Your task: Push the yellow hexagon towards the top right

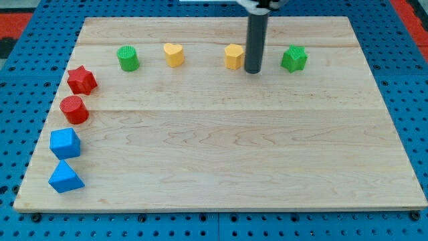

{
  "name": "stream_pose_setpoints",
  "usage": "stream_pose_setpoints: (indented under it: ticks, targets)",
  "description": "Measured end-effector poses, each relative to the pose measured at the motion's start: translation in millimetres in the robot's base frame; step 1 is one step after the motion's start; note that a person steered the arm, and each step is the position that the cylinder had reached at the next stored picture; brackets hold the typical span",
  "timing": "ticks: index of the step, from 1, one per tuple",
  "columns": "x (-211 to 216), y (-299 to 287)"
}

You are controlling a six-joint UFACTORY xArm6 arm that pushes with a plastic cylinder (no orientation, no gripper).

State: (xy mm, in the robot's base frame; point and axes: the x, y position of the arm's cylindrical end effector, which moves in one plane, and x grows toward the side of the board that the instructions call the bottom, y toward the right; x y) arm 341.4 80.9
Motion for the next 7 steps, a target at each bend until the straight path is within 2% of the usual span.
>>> stream_pose_setpoints:
  ticks: [1,3,4,5,6,7]
  targets:
    - [-16,-22]
    - [-17,-139]
    - [2,-146]
    - [7,-203]
    - [-19,-206]
    - [-31,-163]
